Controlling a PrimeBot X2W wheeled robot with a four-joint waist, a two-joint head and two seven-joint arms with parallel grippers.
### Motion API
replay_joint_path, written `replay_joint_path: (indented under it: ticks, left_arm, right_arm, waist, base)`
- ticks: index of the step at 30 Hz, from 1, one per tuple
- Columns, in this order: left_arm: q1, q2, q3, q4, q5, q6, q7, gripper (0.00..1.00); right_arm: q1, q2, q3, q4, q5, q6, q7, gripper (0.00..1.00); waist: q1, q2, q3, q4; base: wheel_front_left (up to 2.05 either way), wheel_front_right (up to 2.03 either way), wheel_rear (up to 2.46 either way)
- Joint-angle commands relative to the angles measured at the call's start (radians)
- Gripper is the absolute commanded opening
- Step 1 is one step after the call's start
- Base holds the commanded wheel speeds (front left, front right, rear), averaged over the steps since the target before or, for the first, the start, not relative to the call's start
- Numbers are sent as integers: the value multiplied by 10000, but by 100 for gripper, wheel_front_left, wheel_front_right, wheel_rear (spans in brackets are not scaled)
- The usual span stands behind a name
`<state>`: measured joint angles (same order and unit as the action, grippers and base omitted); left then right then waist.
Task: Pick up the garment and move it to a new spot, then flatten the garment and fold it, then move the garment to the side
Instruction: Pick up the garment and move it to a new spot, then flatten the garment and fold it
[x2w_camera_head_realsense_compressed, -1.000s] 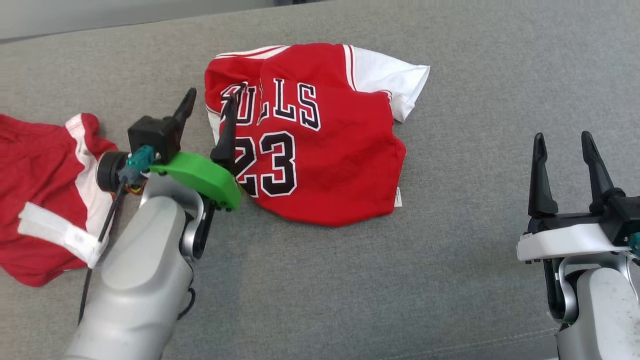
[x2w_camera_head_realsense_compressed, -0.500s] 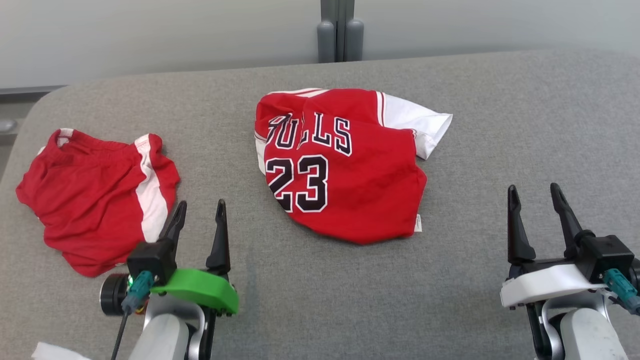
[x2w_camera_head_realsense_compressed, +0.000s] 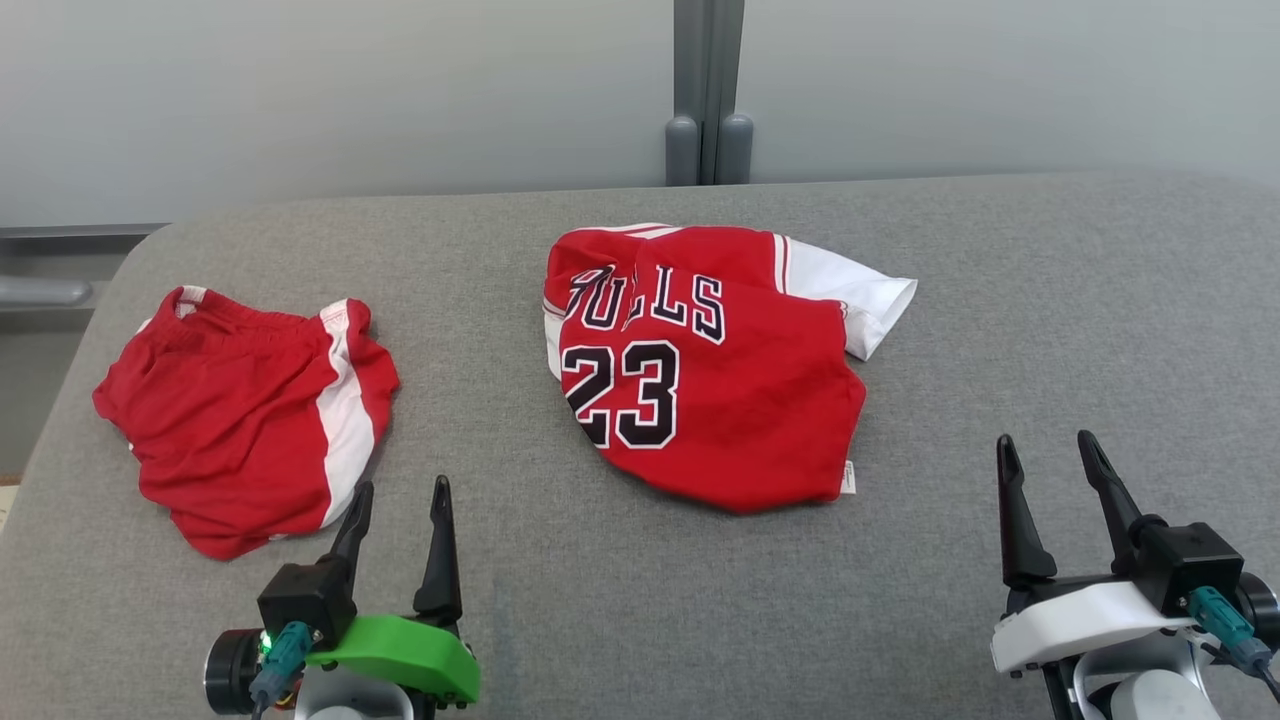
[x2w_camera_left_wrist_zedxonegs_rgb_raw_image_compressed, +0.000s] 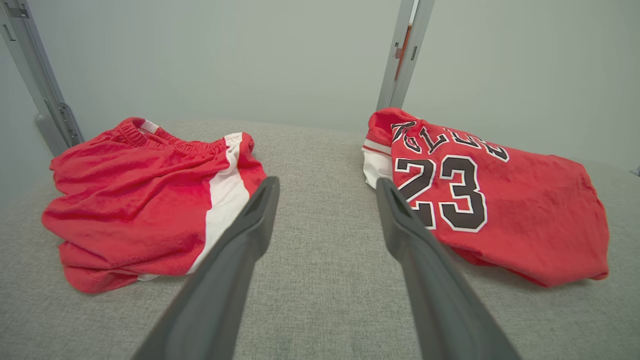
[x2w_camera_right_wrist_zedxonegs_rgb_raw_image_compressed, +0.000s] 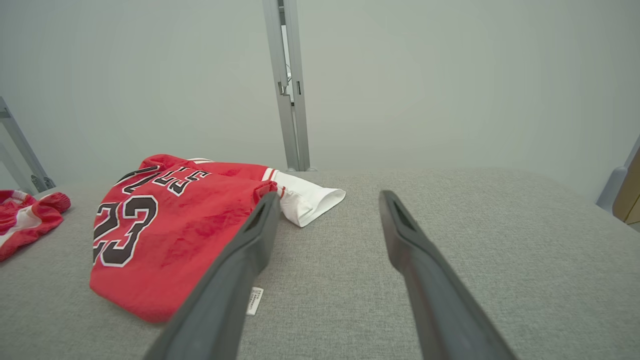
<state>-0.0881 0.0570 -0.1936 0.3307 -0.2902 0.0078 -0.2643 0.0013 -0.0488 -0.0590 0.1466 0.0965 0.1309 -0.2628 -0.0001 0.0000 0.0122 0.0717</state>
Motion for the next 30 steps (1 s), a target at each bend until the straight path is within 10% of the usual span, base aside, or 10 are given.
replay_joint_path:
  ticks: [1, 18, 30]
  left_arm:
    - [197, 2, 78, 21, 92, -50, -2, 100]
    - [-10, -60, 200, 63, 297, -230, -2, 100]
    - [-729, -56, -339, -679, 26, -176, -2, 100]
  right_arm:
    - [130, -29, 18, 31, 68, -3, -33, 100]
    - [-344, -33, -199, 192, -74, -3, -33, 100]
    - [-4535, -198, -1423, 3004, -1238, -3, 527, 100]
  waist:
    - [1, 0, -7, -12]
    - [1, 0, 216, 100]
    - [1, 0, 1691, 1065]
  base:
    - [0, 0, 0]
    - [0, 0, 0]
    - [0, 0, 0]
